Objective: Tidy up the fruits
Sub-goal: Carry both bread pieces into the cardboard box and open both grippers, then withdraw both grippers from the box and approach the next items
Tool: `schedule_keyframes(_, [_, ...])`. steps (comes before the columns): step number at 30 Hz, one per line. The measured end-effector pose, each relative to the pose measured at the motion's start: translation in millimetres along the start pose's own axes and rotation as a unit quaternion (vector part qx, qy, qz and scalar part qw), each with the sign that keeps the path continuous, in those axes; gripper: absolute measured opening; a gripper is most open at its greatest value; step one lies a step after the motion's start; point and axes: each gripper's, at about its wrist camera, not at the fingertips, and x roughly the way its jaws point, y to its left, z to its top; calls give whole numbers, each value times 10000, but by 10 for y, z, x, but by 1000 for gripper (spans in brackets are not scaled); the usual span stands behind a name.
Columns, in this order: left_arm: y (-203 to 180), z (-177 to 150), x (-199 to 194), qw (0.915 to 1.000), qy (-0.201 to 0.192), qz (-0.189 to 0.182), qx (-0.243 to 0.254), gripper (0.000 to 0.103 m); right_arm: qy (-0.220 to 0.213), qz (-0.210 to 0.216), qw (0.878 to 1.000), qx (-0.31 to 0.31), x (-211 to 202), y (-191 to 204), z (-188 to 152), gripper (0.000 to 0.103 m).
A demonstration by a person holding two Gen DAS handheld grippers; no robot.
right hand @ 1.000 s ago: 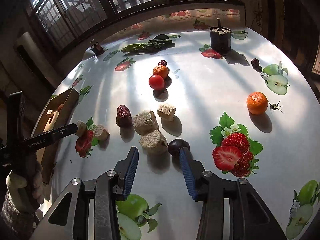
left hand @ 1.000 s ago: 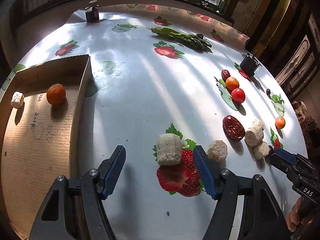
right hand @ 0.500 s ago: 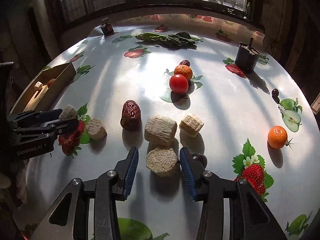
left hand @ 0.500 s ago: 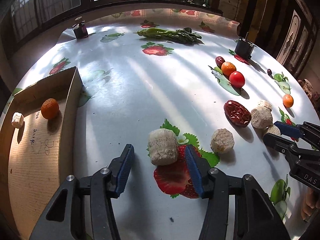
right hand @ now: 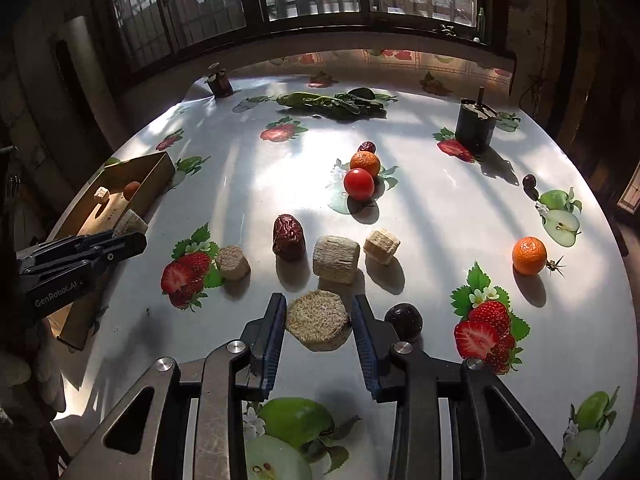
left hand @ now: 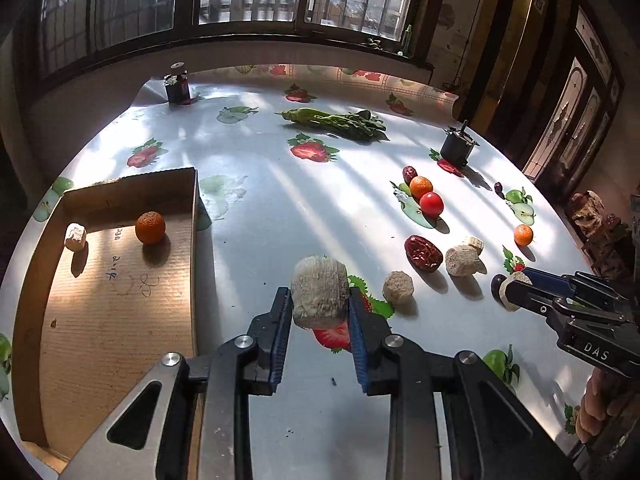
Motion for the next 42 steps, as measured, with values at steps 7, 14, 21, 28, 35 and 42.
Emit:
schedule_keyframes(7, [820, 117, -418, 9978, -110, 464, -463, 27, -182, 647, 9975, -231, -215, 637, 264, 36])
schedule_keyframes(14, [1829, 180, -128, 9856, 409, 1203, -1118, 27, 22, 1382, 9890, -533, 185, 1542, 654, 36])
schedule_keyframes(21, [2297, 120, 296, 9749, 937, 1276, -1563, 27, 691, 1352, 9847, -856, 1139, 2292, 808, 37])
schedule_keyframes(28, [2414, 117, 357, 9743, 939, 1235, -1633, 43, 876, 1131, 9846, -1000, 1591, 2552, 830, 37])
schedule_keyframes(35, [2393, 122, 372, 9745, 932, 1674, -1170, 51, 662, 1297, 9868, -704, 1414, 2455, 858, 37])
schedule_keyframes(42, [2589, 117, 140, 9771, 612, 1478, -1406, 51, 217, 1432, 9881, -518, 759, 2050, 635, 38])
